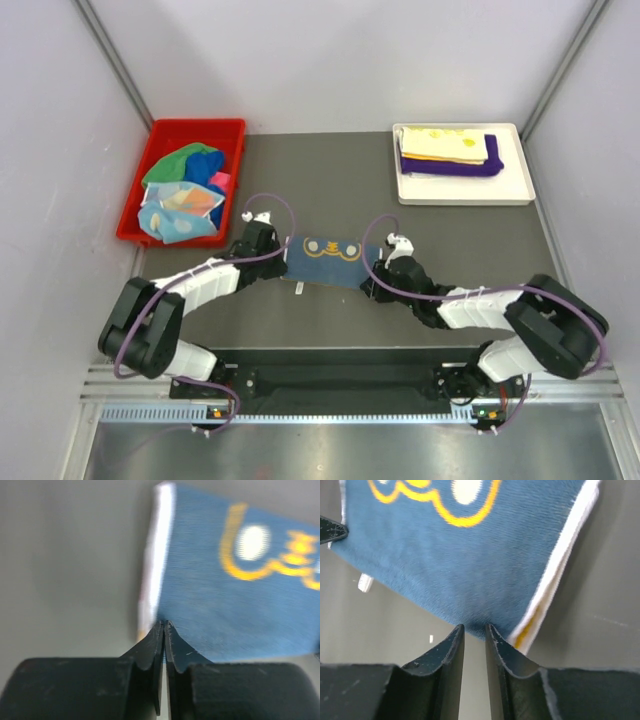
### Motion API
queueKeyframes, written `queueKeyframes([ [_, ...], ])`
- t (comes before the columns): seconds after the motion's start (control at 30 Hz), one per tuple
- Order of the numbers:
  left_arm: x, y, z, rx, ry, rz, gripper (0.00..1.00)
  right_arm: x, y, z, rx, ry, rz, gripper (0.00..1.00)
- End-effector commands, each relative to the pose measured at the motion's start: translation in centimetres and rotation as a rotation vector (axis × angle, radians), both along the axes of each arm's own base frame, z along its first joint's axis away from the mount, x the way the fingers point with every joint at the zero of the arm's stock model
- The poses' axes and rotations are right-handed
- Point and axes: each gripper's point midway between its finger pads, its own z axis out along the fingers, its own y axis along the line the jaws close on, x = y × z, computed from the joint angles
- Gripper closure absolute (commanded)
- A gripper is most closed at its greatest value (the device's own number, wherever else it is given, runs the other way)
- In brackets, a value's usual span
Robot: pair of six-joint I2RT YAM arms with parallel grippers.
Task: Fold and stack the towels
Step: Fold the towel, then neatly place the folded towel into the bin
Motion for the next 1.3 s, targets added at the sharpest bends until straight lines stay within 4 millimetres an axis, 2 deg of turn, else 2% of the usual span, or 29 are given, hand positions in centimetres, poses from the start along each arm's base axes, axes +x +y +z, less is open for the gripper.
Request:
queueKeyframes([
  [0.0,0.1,1.6,-1.8,0.083,0.051,0.076,0.94,0.1,0.7,-0.5,0.020,0.019,-0.020,0.76],
  [0.13,-0.1,2.0,-2.6,0.100,0.063,0.090,0.94,-0.5,0.3,-1.3,0.011,0.040,-0.020,0.76],
  [0.27,0.0,1.7,-1.9,0.087,0.053,0.080,0.94,-0.6,-0.1,-0.6,0.009,0.037,-0.030,0.76],
  [0.37,0.4,1.4,-0.6,0.075,0.028,0.067,0.91,-0.2,-1.0,0.9,-0.001,0.021,-0.058,0.74],
  [0.4,0.6,1.2,0.1,0.067,0.015,0.060,0.90,0.1,-1.2,2.2,0.015,-0.004,-0.068,0.72],
  [0.43,0.8,1.0,0.8,0.059,0.004,0.053,0.90,0.4,-2.2,2.4,-0.008,-0.002,-0.093,0.70],
  [0.5,1.0,0.5,2.1,0.039,-0.019,0.035,0.89,1.0,-3.0,4.1,0.006,-0.033,-0.115,0.63],
  [0.53,1.5,0.3,3.1,0.031,-0.037,0.034,0.89,1.5,-4.2,4.1,-0.035,-0.027,-0.152,0.61],
  [0.57,1.3,0.2,3.3,0.037,-0.028,0.028,0.89,1.8,-4.7,4.4,-0.052,-0.031,-0.167,0.60],
  [0.6,1.6,-0.2,4.4,0.026,-0.050,0.020,0.88,2.2,-5.1,4.9,-0.063,-0.040,-0.181,0.56],
  [0.63,1.6,-0.5,4.8,0.025,-0.057,0.012,0.88,2.5,-6.1,4.6,-0.095,-0.027,-0.211,0.54],
  [0.73,1.6,-1.1,6.4,0.018,-0.074,-0.007,0.87,3.3,-6.7,4.2,-0.119,-0.003,-0.229,0.48],
  [0.87,1.4,-2.1,7.8,-0.001,-0.091,-0.039,0.87,4.4,-6.1,3.3,-0.140,0.034,-0.219,0.40],
  [0.97,1.1,-2.7,8.5,-0.010,-0.099,-0.061,0.87,5.1,-4.8,2.0,-0.143,0.067,-0.186,0.36],
  [1.03,0.9,-2.8,8.7,-0.013,-0.098,-0.066,0.87,5.8,-3.8,2.1,-0.118,0.069,-0.172,0.34],
  [1.07,0.8,-3.0,8.9,-0.018,-0.104,-0.073,0.87,5.8,-3.6,1.0,-0.131,0.095,-0.168,0.33],
  [1.1,0.6,-3.0,8.9,-0.020,-0.101,-0.076,0.87,6.1,-3.0,1.1,-0.113,0.092,-0.162,0.33],
  [1.27,-0.3,-3.1,9.1,-0.026,-0.107,-0.087,0.87,5.5,-1.4,-0.9,-0.112,0.151,-0.146,0.36],
])
